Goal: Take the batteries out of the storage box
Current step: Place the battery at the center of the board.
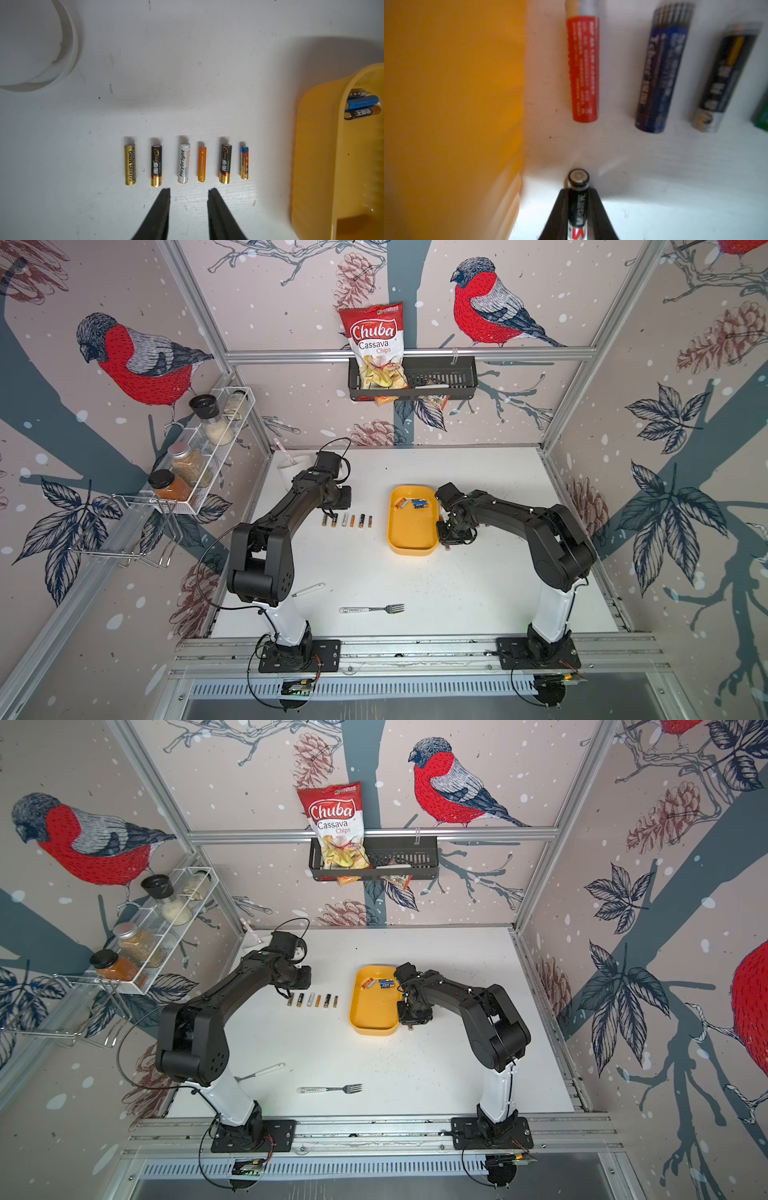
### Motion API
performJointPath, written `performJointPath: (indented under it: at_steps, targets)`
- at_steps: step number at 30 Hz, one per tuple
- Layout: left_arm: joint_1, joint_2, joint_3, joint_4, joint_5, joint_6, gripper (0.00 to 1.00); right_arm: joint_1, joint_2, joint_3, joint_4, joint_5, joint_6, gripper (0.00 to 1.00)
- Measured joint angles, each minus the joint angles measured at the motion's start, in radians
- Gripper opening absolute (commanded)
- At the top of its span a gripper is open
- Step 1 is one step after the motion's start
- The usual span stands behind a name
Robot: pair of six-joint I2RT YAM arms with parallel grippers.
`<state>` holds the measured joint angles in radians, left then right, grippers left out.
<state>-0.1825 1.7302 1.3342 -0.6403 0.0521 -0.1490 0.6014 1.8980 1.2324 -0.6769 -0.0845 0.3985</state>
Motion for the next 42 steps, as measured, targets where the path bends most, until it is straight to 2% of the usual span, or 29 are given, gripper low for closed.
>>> performJointPath:
  at_steps: [29, 42]
  targets:
    - [-0.002, -0.018, -0.002, -0.002, -0.003, 0.0, 0.35, 0.009, 0.001, 0.017, -0.013, 0.012, 0.0, 0.32]
    - [-0.041, -0.016, 0.082, -0.043, -0.014, 0.0, 0.35, 0.007, -0.043, 0.071, -0.058, 0.035, -0.003, 0.34]
